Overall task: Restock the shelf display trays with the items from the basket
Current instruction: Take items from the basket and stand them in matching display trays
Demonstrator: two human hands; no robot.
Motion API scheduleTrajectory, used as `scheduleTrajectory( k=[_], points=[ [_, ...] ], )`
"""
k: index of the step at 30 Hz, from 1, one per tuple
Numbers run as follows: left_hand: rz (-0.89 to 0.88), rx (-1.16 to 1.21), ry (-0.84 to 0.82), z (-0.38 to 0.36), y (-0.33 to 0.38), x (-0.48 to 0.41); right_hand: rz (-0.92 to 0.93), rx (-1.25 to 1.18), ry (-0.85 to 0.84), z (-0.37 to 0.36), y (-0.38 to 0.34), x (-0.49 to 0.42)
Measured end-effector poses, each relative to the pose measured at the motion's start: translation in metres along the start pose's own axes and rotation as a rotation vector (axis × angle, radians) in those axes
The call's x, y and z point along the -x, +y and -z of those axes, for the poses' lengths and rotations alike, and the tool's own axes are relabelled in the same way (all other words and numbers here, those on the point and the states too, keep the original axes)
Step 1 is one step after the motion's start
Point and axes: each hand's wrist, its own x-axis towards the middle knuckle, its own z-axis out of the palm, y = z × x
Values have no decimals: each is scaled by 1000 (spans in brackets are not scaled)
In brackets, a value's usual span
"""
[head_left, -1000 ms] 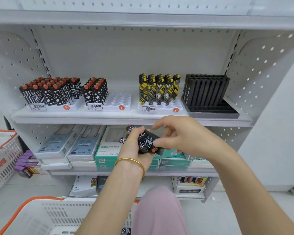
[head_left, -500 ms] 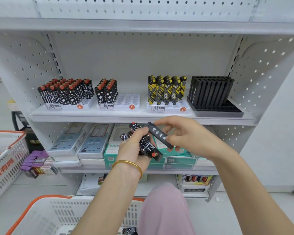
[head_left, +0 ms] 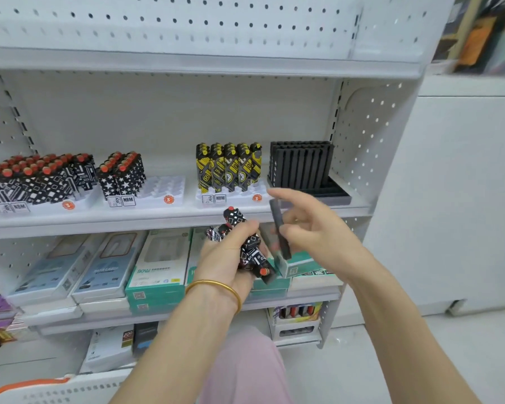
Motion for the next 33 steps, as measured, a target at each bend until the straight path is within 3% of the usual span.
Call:
scheduleTrajectory(
  k=[3,7,14,23,27,33],
  points=[
    [85,15,-6,-10,-8,-8,77,-29,235,29,-4,-10],
    [192,58,-20,-18,-18,-17,158,273,473,62,3,-40],
    [245,162,4,-25,-27,-21,147,509,427,76,28,-69],
    [255,215,-14,-29,-29,-20,132,446,470,78,40,-74],
    [260,268,-16,-29,-30,-18,88,622,543,68,43,-75],
    [256,340,-65,-28,-28,-13,50,754,500,65,36,-74]
  ],
)
